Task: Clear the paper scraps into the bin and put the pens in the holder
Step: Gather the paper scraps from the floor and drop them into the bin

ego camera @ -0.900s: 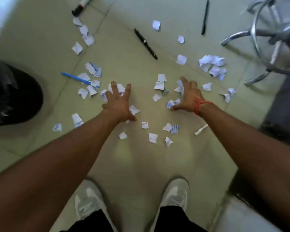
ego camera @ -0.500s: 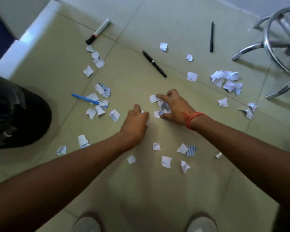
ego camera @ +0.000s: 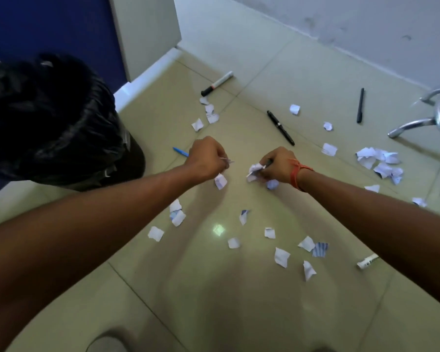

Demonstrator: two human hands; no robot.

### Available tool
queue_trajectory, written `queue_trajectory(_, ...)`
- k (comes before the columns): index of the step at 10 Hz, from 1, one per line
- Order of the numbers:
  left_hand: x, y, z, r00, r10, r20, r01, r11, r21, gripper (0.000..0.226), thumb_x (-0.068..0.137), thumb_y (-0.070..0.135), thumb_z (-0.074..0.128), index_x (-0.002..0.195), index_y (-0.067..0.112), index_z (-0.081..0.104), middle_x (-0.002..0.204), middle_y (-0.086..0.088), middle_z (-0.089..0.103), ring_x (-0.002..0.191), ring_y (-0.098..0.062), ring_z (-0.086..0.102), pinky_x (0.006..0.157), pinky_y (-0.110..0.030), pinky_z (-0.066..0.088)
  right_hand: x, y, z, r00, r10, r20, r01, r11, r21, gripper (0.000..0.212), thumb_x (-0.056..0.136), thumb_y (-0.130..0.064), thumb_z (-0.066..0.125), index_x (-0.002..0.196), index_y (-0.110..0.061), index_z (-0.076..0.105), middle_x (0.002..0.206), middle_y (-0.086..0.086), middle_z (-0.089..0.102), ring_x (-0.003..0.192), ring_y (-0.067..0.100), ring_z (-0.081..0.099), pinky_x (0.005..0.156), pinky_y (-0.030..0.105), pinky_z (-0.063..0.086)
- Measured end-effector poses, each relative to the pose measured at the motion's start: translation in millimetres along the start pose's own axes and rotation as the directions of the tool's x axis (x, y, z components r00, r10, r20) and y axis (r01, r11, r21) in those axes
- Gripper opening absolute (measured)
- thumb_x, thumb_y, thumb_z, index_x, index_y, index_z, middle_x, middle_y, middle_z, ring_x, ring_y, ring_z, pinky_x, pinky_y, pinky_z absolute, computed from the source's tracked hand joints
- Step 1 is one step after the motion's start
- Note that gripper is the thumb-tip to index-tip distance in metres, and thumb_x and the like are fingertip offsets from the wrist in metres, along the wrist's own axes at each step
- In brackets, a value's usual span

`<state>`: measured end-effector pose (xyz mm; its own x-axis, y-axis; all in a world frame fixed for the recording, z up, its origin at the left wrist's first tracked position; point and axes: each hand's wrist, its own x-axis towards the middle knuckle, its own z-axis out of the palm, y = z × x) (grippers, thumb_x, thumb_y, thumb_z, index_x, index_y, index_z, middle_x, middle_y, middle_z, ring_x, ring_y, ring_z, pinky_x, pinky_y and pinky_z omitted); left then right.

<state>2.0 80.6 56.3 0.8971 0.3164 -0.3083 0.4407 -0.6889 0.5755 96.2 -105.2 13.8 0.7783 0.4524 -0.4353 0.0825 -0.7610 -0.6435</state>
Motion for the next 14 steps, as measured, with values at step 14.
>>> queue_trajectory(14,-7,-17,-199,0.872,0.15,-0.466,-0.13,0.989,0.075,0.036,0.079,0.002,0.059,0.108,0.02,0.071,0.113,-0.007,0.07,0.106,-0.024,0.066,0.093,-0.033,0.054,51,-241,-6,0.923,-0.373,-0.09,0.333,0.895,-0.297,0.02,0.079,-0.012,0.076,0.099,-0.01,0.072,0.1,0.014,0.073,0.079,0.024,0.071,0.074,0.03,0.059)
